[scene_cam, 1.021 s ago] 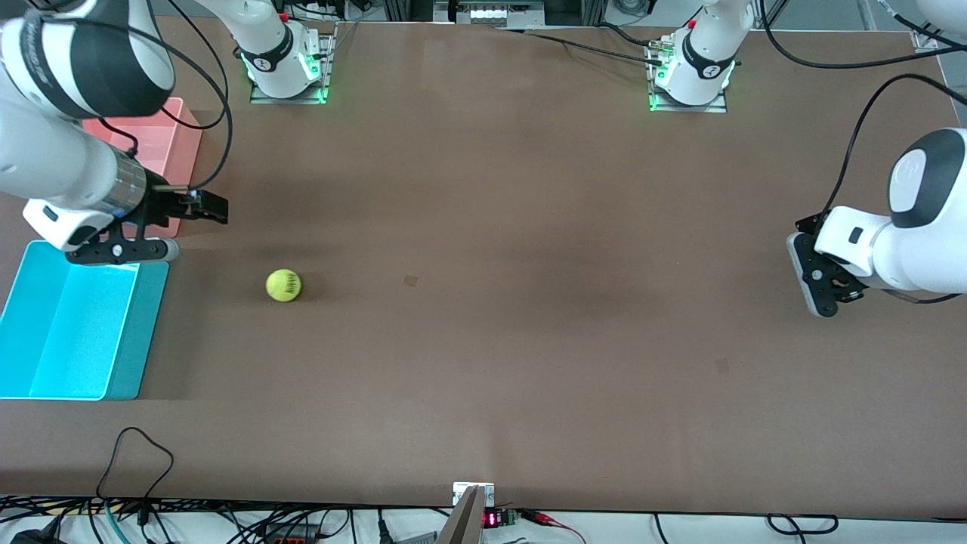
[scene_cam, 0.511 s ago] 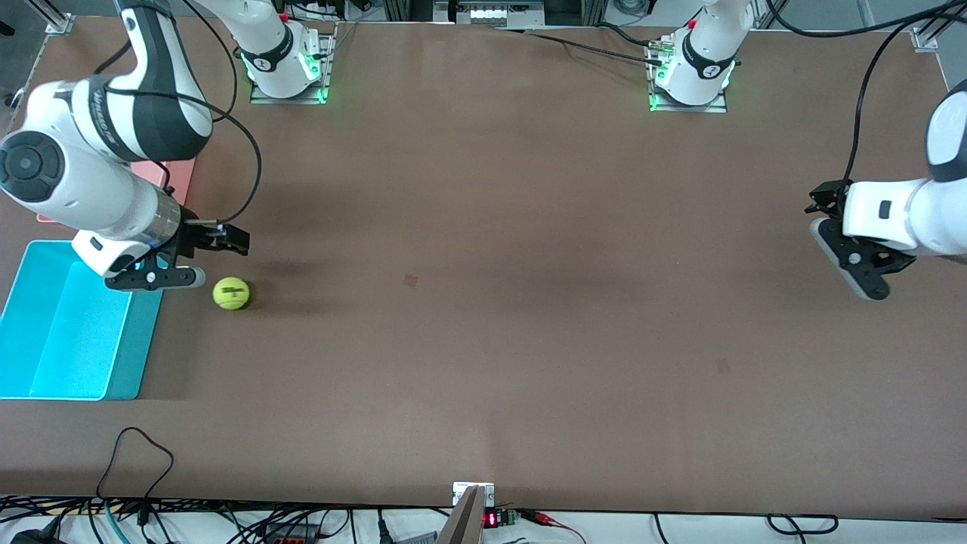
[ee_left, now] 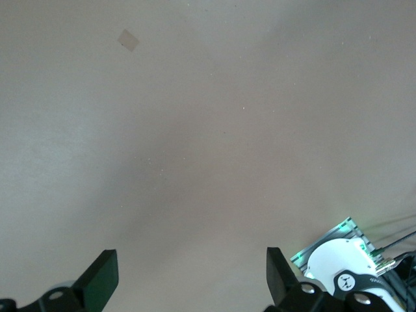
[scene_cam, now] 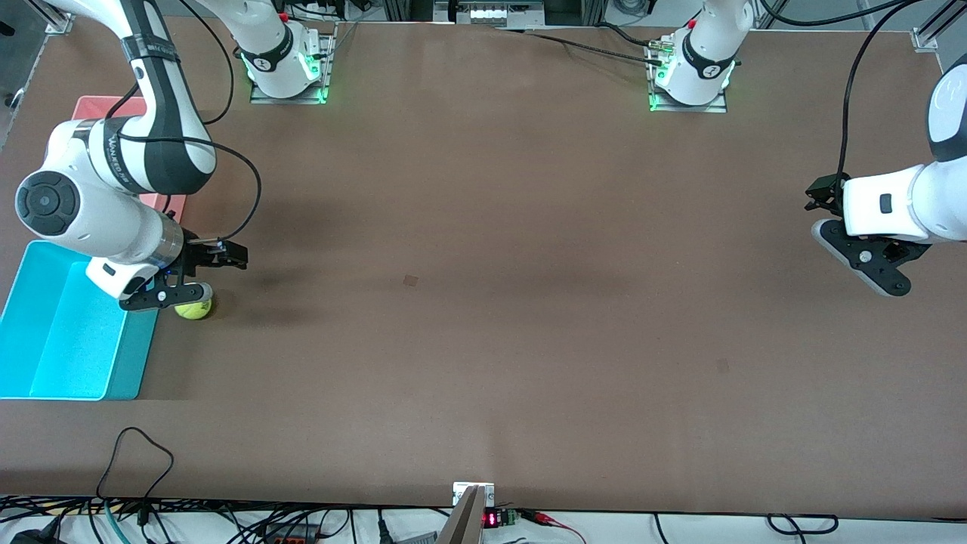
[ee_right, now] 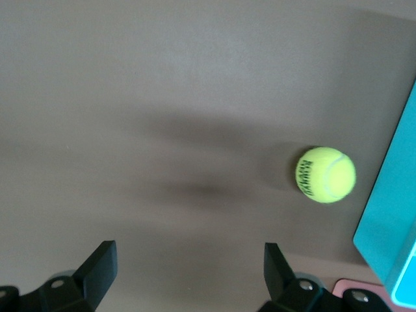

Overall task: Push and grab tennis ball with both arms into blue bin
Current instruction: 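Lower the right gripper over the ball while the left gripper withdraws, then close the right gripper around the tennis ball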

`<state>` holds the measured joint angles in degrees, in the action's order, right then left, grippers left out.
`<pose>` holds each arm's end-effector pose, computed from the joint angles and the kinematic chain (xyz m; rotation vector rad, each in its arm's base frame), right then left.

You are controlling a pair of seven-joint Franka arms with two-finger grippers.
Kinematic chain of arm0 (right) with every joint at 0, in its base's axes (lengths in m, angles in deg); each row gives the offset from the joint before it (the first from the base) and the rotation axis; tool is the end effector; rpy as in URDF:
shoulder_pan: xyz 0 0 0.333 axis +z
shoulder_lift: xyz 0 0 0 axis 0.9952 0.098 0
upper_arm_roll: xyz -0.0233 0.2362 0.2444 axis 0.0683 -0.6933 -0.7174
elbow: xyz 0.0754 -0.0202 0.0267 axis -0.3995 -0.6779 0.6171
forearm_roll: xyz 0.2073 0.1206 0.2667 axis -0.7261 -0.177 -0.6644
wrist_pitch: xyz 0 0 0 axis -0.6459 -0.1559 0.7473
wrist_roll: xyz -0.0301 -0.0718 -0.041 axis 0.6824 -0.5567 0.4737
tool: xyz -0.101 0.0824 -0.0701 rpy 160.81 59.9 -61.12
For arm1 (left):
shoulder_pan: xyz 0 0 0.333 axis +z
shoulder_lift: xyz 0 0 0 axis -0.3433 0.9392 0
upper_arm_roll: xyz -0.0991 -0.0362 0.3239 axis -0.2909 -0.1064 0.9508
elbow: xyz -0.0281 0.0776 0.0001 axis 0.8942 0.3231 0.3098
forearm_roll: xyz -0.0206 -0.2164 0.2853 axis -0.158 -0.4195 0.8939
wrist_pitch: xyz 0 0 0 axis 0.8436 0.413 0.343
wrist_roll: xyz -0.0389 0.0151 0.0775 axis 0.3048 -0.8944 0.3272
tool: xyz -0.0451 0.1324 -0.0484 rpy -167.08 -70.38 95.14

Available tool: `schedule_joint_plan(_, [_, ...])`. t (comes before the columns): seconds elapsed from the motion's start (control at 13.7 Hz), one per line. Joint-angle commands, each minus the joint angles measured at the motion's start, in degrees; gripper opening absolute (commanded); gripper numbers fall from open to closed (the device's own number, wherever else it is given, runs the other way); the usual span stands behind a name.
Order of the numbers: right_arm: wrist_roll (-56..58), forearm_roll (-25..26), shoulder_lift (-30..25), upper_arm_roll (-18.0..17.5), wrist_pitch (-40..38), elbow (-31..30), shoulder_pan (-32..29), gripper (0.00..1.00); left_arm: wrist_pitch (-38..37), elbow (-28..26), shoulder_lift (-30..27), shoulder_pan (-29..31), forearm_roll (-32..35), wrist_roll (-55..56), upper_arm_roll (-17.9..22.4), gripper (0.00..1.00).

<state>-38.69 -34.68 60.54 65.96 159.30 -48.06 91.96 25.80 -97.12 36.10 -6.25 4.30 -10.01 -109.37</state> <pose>0.5860 0.0433 0.3704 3.1087 0.3410 -0.1752 0.5770 0.0009 0.5217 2.9099 -1.0829 -0.4749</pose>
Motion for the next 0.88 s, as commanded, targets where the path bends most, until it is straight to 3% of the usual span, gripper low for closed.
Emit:
schedule_joint_plan(0.0, [10.09, 0.52, -0.74, -0.35, 0.9, -2.25, -1.43, 1.0, 1.67, -1.22, -3.28, -3.09, -3.91, 8.82, 4.88, 1.0])
schedule_joint_plan(0.15, [19.5, 1.92, -0.74, -0.44, 0.81, -2.6, -2.57, 1.0, 3.86, -4.2, -6.61, -7.57, -4.18, 19.37, 8.48, 1.0])
schedule_joint_plan(0.44, [36.47, 6.92, -0.74, -0.44, 0.99, -2.96, -3.8, 1.0, 13.69, -13.35, -13.21, -9.7, -6.72, 33.61, 11.38, 1.0])
schedule_joint_plan(0.66, [46.4, 13.34, -0.57, -0.44, 3.26, -2.87, -4.68, 1.0, 14.77, -13.62, -14.54, -14.43, -8.84, 38.58, 18.4, 1.0])
schedule_joint_plan(0.8, [54.93, 14.41, 0.48, -0.44, 6.16, -2.87, -6.25, 1.0, 14.77, -14.5, -14.72, -14.98, -8.84, 37.53, 19.31, 1.0])
